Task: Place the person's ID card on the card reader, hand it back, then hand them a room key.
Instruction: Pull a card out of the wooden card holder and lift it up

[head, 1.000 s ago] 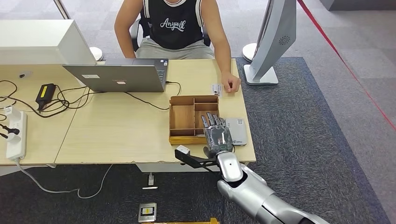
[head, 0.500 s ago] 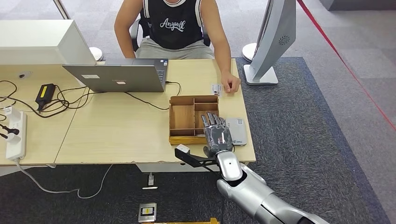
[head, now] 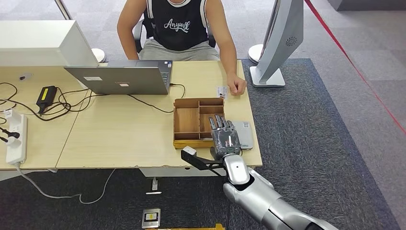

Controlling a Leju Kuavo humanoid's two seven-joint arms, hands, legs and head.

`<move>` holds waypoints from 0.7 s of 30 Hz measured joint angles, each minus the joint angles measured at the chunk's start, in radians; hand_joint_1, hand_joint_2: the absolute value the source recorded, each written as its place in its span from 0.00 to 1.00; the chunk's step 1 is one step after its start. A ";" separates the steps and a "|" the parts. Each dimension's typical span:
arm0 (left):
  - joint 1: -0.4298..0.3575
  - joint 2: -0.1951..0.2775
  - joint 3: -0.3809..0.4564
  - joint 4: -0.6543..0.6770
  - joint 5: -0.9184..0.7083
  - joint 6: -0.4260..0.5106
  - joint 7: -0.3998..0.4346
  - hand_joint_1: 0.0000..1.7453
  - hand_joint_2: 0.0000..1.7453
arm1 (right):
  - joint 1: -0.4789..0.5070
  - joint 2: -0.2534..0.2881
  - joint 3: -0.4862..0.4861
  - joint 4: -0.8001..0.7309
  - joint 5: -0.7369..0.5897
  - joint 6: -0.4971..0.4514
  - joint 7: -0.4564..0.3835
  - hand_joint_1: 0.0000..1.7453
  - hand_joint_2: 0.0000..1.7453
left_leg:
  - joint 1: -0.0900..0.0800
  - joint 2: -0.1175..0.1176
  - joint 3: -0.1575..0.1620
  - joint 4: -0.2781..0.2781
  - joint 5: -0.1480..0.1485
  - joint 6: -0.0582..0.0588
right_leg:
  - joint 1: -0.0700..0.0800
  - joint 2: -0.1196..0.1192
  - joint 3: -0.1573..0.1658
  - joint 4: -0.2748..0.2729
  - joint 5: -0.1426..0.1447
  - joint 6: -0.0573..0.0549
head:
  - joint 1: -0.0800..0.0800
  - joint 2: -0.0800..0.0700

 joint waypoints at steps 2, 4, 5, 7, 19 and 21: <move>0.000 0.000 0.000 0.000 0.001 0.000 0.000 0.00 0.00 | 0.000 0.000 -0.001 0.000 -0.002 0.000 -0.001 0.96 1.00 | 0.000 0.000 0.000 0.000 0.000 0.000 | 0.000 0.000 0.000 0.000 0.000 0.000 | 0.000 0.000; 0.000 0.000 -0.001 0.000 0.002 0.000 0.000 0.00 0.00 | 0.000 0.000 -0.002 0.000 -0.004 0.000 -0.001 0.99 1.00 | 0.000 0.000 0.000 0.000 0.000 0.000 | 0.000 0.000 0.000 0.000 0.000 0.000 | 0.000 0.000; 0.000 0.000 -0.001 -0.001 0.002 0.000 0.000 0.00 0.00 | 0.000 0.000 -0.003 0.000 -0.004 0.000 -0.002 0.99 1.00 | 0.000 0.000 0.000 0.000 0.000 0.000 | 0.000 0.000 0.000 0.000 0.000 0.000 | 0.000 0.000; 0.000 0.000 -0.002 -0.002 0.003 0.001 0.000 0.00 0.00 | 0.000 0.000 -0.006 0.000 -0.004 0.000 -0.005 1.00 1.00 | 0.000 0.000 0.000 0.000 0.000 0.000 | 0.000 0.000 0.000 0.000 0.000 0.000 | 0.000 0.000; 0.000 0.000 -0.002 -0.006 0.006 0.002 0.000 0.00 0.00 | 0.000 0.006 -0.009 0.000 -0.007 0.003 -0.018 1.00 1.00 | 0.000 0.000 0.000 0.000 0.000 0.000 | 0.000 0.000 0.000 0.000 0.000 0.000 | 0.000 0.000; 0.000 0.000 -0.002 -0.006 0.006 0.002 0.000 0.00 0.00 | 0.000 0.006 -0.009 0.000 -0.007 0.003 -0.018 1.00 1.00 | 0.000 0.000 0.000 0.000 0.000 0.000 | 0.000 0.000 0.000 0.000 0.000 0.000 | 0.000 0.000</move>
